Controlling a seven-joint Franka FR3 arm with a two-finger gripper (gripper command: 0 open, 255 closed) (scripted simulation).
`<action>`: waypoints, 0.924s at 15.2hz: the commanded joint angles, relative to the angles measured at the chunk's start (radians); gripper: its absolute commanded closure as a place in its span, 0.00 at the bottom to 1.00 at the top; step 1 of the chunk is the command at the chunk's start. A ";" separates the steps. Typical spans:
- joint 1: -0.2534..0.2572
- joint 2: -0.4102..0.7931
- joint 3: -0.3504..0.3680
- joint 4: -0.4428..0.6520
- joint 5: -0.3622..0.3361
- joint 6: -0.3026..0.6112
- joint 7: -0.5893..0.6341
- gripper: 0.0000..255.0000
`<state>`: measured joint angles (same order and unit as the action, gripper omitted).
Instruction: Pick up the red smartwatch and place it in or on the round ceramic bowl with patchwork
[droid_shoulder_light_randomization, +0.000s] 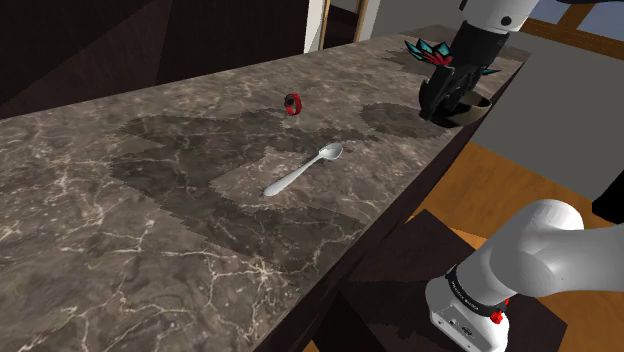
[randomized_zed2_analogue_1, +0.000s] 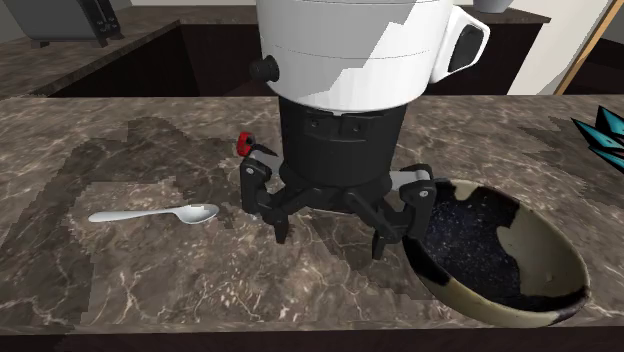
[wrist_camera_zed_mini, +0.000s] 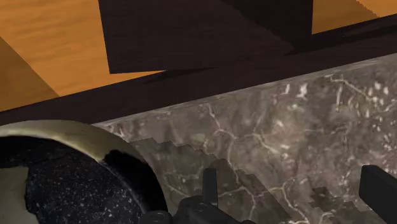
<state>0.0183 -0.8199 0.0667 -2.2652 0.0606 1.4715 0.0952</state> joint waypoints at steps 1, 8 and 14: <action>0.000 0.000 0.000 0.000 0.000 0.000 0.000 0.00; 0.023 0.235 0.049 0.118 0.072 0.120 0.039 0.00; 0.042 0.445 0.088 0.266 0.114 0.190 0.069 0.00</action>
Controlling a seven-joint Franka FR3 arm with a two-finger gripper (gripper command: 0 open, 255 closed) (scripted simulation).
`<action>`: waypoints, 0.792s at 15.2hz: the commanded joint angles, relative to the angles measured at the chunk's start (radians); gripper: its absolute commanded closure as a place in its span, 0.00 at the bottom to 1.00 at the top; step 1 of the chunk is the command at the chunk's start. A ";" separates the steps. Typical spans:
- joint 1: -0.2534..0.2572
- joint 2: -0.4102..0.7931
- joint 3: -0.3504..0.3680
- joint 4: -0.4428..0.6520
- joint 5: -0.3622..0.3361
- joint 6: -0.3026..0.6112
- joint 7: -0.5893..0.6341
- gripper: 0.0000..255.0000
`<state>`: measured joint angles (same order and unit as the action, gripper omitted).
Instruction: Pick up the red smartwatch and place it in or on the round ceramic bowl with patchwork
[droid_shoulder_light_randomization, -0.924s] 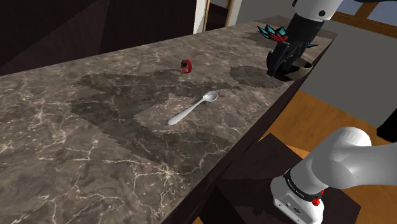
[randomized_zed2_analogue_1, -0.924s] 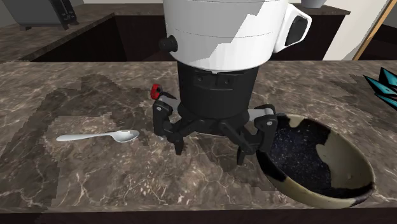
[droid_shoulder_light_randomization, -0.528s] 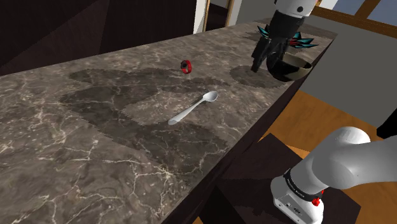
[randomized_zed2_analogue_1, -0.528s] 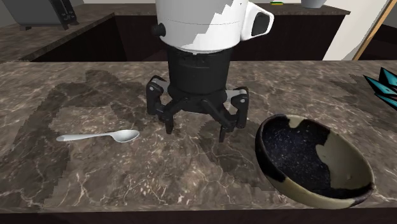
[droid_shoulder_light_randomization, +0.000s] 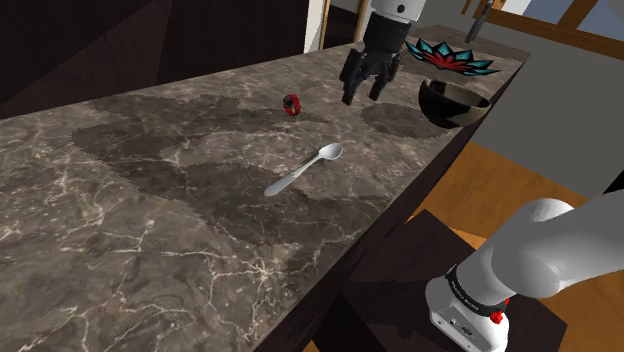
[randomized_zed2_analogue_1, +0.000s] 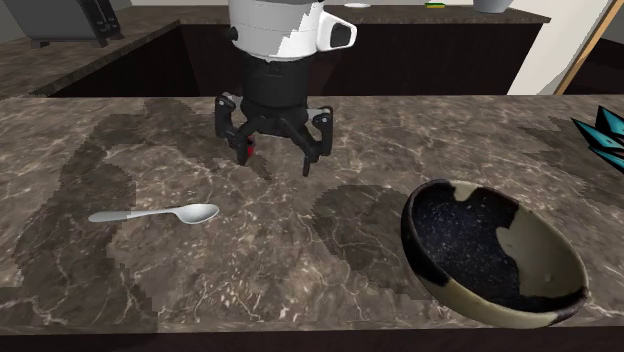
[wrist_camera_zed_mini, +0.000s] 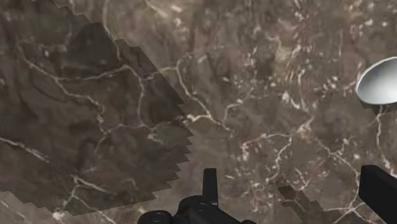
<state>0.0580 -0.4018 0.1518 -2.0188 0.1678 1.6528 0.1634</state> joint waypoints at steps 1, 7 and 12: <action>0.006 0.062 0.010 0.048 0.012 0.017 0.006 0.00; 0.027 0.282 0.046 0.251 0.030 0.046 0.041 0.00; 0.043 0.408 0.066 0.371 0.031 0.059 0.062 0.00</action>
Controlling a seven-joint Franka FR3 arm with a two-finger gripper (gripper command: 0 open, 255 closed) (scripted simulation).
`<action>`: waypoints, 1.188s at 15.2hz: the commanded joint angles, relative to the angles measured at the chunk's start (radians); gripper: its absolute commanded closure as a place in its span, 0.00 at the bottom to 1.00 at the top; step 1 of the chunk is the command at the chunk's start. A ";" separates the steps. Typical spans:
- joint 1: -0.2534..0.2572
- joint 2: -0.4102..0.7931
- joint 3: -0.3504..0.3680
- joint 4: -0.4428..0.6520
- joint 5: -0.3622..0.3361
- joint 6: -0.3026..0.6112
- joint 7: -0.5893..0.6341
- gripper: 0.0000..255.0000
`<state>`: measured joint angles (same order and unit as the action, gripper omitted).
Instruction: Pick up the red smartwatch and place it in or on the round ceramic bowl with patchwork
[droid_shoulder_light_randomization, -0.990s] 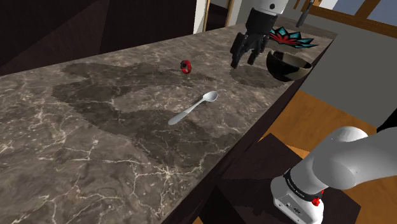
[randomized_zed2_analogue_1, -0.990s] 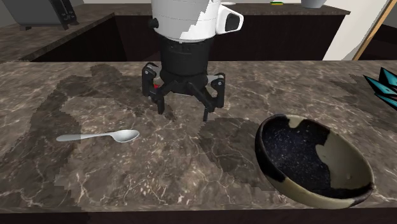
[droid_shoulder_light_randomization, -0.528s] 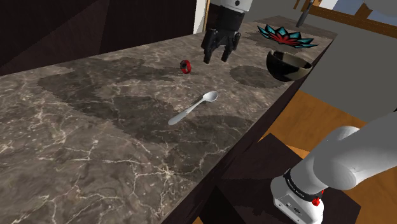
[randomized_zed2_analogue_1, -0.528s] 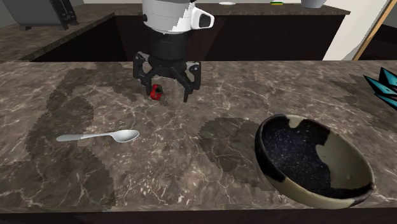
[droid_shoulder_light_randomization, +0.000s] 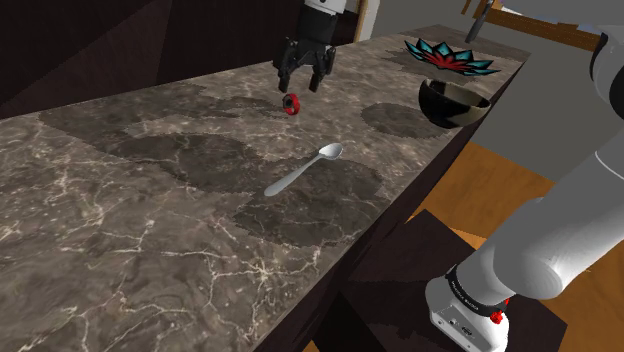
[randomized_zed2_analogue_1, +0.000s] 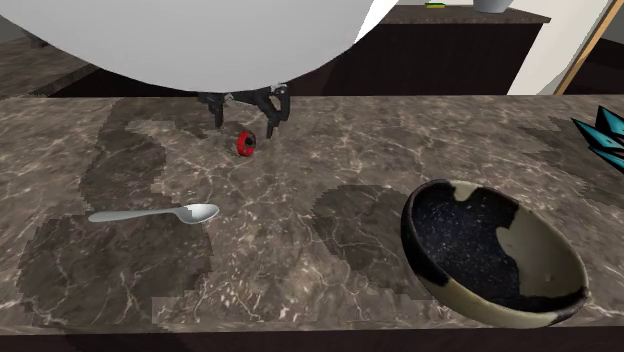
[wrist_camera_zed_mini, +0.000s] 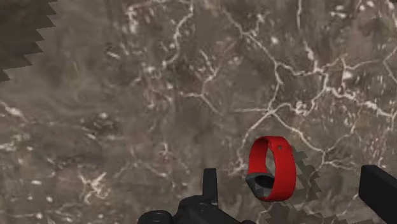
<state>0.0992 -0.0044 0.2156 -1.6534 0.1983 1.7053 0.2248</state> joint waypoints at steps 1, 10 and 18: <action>0.003 0.009 0.003 -0.010 0.001 0.020 0.000 0.00; 0.009 0.008 0.009 -0.084 0.004 0.095 -0.002 0.00; 0.009 0.008 0.009 -0.084 0.004 0.094 -0.002 1.00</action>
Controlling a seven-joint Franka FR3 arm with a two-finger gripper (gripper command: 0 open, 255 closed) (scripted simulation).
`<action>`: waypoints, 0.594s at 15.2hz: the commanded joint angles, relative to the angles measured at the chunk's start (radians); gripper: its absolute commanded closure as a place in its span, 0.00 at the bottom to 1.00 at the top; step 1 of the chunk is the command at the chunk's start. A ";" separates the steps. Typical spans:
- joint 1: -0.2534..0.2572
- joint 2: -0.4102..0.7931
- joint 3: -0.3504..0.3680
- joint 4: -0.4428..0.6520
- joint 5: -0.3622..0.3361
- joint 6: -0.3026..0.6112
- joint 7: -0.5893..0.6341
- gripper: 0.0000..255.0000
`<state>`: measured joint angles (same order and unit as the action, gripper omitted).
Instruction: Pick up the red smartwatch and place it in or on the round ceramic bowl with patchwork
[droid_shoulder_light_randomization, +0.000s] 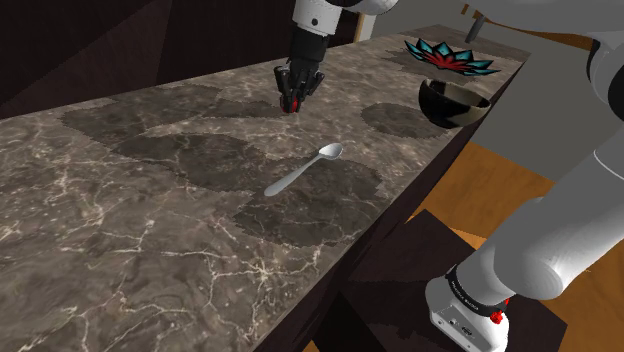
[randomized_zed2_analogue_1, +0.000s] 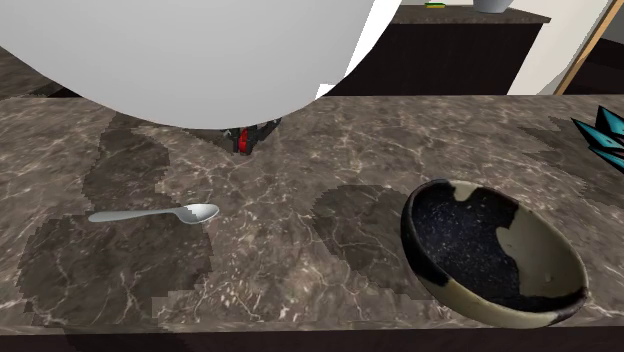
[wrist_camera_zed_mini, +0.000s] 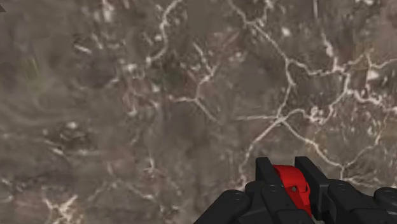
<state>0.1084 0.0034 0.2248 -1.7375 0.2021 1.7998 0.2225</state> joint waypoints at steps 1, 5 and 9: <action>0.000 0.000 0.000 0.000 0.000 0.000 0.000 1.00; 0.000 0.000 0.000 0.000 0.000 0.000 0.000 1.00; -0.001 0.003 -0.001 0.043 -0.003 -0.040 0.008 1.00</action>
<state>0.1079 0.0048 0.2244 -1.7083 0.2005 1.7724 0.2274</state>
